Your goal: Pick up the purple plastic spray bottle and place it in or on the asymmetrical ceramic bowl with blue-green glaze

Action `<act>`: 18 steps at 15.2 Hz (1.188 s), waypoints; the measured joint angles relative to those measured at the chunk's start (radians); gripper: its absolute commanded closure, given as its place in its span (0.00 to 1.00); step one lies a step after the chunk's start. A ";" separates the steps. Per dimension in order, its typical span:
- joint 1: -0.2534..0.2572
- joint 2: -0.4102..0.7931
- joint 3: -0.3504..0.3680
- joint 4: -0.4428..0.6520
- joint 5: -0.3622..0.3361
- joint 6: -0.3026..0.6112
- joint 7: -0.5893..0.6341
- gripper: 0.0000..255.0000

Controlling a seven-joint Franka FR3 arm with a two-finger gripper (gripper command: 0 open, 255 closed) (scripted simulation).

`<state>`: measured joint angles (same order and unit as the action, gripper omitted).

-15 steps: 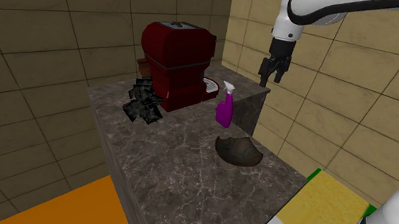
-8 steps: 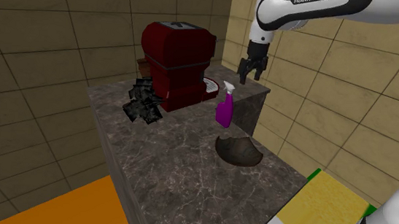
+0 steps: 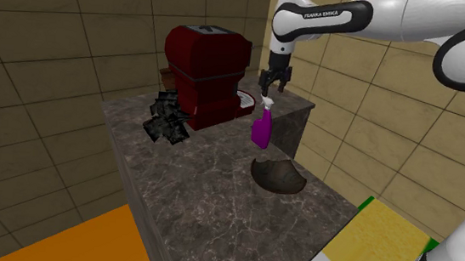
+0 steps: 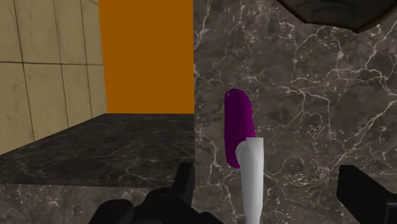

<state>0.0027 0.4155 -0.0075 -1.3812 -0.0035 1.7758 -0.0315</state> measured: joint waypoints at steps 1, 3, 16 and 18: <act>0.001 0.016 0.000 0.008 -0.001 0.008 0.002 0.00; 0.001 0.033 0.000 0.005 -0.001 0.028 0.002 0.00; 0.000 0.042 0.000 -0.052 -0.001 0.096 0.001 1.00; 0.000 0.042 0.000 -0.052 -0.001 0.096 0.001 1.00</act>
<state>0.0030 0.4578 -0.0078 -1.4336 -0.0047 1.8718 -0.0303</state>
